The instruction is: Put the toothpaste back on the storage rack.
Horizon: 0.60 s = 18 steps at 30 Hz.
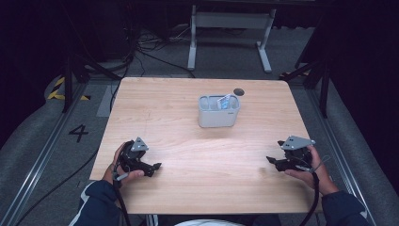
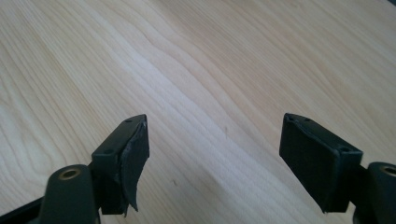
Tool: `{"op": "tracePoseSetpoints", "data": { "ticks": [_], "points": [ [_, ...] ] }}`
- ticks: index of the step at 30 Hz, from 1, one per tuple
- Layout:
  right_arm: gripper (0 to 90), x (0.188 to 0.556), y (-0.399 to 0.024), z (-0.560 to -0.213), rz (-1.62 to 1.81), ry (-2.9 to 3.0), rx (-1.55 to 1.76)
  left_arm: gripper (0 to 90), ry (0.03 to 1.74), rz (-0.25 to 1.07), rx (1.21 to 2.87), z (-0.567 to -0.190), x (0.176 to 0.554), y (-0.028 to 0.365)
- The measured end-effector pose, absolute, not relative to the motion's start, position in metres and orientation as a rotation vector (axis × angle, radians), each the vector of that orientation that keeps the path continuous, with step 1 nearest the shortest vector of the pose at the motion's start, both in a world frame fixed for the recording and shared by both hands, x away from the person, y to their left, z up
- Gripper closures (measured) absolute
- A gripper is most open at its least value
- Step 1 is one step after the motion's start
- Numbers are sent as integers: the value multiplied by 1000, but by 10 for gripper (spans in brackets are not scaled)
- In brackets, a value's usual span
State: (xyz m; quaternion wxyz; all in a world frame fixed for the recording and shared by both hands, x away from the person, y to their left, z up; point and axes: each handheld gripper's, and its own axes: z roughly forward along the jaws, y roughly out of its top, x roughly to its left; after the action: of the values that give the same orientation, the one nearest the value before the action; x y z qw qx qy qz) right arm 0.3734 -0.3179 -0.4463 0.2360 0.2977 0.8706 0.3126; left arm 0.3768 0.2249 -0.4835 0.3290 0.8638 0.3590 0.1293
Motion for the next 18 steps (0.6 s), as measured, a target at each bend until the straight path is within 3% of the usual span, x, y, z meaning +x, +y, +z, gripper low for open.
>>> {"op": "tracePoseSetpoints", "data": {
  "ticks": [14,18],
  "points": [
    [239,356,-359,-478,946,2392,1036,2,941,340,2258,-484,378,225],
    [170,354,-371,-487,1034,2334,1138,2,944,338,2254,-484,378,224]
  ]
}}
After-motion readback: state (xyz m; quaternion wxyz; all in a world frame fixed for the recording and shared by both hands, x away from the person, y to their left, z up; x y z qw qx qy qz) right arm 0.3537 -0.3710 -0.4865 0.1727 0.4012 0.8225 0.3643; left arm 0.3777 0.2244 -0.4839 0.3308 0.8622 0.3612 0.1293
